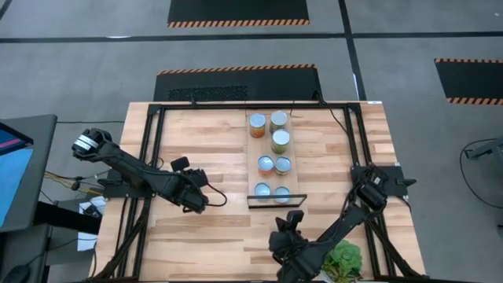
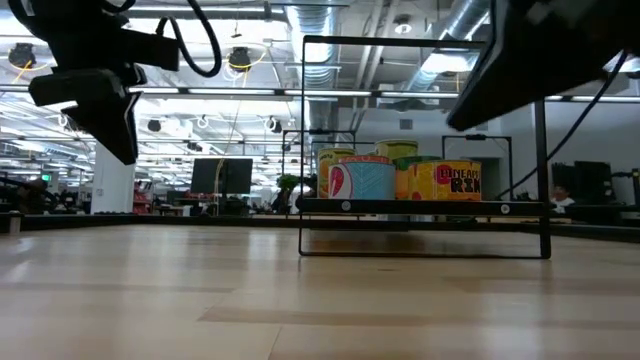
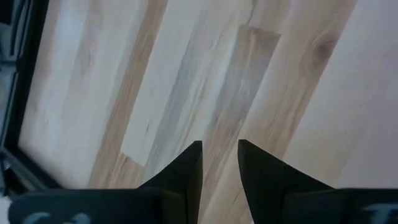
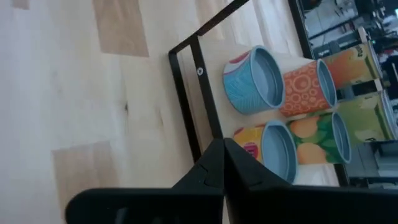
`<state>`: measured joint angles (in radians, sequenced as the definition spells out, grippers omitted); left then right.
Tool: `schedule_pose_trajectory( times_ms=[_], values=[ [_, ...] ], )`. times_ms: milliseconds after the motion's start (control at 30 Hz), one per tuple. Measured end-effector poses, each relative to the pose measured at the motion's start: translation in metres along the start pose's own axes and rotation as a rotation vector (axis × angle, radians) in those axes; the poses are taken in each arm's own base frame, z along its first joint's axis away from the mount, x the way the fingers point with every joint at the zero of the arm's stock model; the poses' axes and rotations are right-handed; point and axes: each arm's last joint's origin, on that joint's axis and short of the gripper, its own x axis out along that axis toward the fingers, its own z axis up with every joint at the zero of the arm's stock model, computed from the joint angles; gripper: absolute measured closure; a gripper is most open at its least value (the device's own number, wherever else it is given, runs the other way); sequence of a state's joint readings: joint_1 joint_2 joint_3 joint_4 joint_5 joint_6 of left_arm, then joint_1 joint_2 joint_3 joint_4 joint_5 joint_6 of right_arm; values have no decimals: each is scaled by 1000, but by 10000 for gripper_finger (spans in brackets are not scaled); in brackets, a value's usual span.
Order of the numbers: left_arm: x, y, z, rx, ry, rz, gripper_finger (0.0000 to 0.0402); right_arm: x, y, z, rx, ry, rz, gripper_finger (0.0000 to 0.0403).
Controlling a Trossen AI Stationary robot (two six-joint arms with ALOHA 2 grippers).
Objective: Pick and place cans onto a shelf
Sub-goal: Put the canned pineapple rings on the shelf
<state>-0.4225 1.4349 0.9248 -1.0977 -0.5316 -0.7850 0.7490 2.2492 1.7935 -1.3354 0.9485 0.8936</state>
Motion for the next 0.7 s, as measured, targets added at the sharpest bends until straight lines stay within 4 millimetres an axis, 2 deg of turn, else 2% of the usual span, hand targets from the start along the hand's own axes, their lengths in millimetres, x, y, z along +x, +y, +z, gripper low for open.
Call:
schedule_pose_trajectory(
  times_ms=[133, 267, 700],
  values=[
    [3, -2, 0, 6, -16, -14, 310, 10, 2, -1, 17, 22, -23, 381],
    [3, -3, 0, 3, -21, -16, 310, 18, 1, -1, 42, 35, -53, 394],
    [3, -2, 1, 10, -36, 1, 310, 28, 11, -12, 152, 78, -114, 396]
  ],
)
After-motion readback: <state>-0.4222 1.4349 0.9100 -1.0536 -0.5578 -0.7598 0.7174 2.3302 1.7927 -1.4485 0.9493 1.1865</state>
